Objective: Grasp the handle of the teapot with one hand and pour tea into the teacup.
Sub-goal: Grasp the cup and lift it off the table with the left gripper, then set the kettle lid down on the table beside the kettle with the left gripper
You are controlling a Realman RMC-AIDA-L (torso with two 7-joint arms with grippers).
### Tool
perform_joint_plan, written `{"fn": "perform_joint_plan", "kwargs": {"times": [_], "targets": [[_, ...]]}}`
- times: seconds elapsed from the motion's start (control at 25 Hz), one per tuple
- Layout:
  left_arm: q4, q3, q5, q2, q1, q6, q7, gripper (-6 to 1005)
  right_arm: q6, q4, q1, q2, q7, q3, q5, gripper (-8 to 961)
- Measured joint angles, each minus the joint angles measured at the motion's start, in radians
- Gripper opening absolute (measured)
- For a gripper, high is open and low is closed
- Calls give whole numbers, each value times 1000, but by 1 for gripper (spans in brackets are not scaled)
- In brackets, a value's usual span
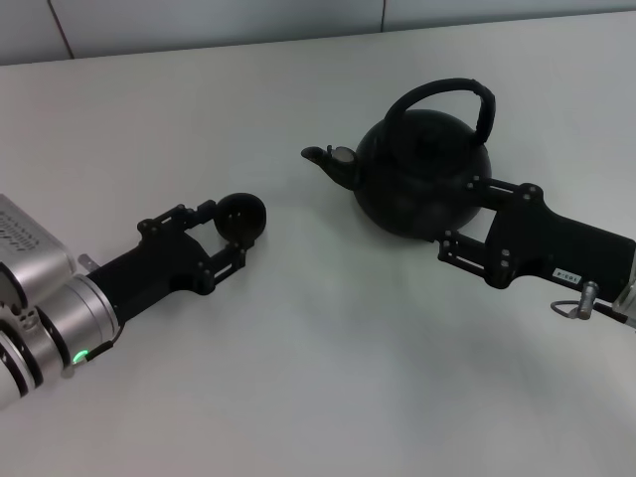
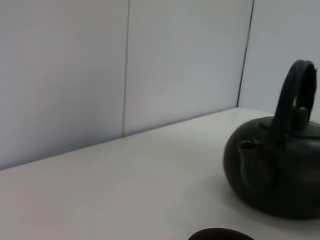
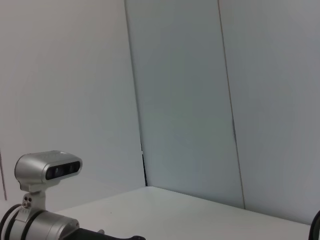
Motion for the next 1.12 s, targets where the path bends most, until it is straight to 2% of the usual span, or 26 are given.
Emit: {"fn": "perform_joint_plan", "kwargs": {"times": [1.12], "targets": [[-28,-12,37,0,-23,-5,4,652,-3,5,-2,2,-22,-3,0,543]]}}
